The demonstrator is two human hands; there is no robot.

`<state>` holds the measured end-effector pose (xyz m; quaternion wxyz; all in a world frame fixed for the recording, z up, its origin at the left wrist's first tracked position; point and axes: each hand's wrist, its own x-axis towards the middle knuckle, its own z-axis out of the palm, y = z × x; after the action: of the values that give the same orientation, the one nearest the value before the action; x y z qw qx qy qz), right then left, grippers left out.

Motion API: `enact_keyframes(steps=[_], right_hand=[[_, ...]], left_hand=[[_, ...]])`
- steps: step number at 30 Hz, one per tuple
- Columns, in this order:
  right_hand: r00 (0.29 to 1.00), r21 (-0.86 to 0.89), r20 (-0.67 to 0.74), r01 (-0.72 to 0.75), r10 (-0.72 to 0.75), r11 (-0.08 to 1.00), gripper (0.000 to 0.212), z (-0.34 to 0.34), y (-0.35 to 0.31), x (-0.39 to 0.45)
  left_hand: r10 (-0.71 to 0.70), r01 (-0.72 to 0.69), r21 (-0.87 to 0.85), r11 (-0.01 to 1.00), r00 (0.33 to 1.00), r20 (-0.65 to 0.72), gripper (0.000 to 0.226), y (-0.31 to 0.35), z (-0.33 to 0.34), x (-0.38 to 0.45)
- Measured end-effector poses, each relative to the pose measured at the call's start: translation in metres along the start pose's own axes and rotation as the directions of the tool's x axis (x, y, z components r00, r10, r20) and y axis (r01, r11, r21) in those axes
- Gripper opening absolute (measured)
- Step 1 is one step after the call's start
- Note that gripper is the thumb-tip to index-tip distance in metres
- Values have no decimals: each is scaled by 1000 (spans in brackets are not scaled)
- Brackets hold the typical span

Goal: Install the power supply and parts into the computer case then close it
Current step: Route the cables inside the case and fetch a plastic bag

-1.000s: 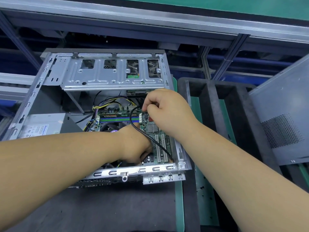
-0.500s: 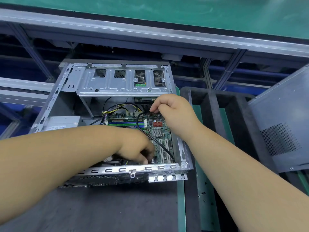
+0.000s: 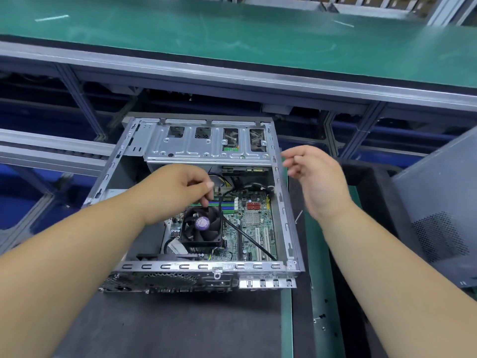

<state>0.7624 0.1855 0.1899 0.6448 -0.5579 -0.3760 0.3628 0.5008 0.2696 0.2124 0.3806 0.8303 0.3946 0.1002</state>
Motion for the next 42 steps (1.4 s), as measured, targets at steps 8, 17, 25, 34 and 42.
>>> enact_keyframes(steps=[8,17,25,34,42], right_hand=[[974,-178,-220,-96,55,979,34,-82,1,0],[784,-162,-511,-490,352,856,26,-190,28,-10],[650,-118,-420,-731,633,672,33,-227,72,-26],[598,-178,-298,-800,744,572,35,-238,95,-42],[690,-114,-345,-703,636,702,18,-261,62,-43]], left_hand=[[-33,9,-163,987,989,-145,23,22,15,-7],[0,-55,-234,971,973,-230,14,79,63,-4],[61,-106,-216,971,978,-202,21,128,103,3],[81,-101,-123,987,984,-160,19,157,132,3],[107,-127,-132,983,983,-146,22,172,150,5]])
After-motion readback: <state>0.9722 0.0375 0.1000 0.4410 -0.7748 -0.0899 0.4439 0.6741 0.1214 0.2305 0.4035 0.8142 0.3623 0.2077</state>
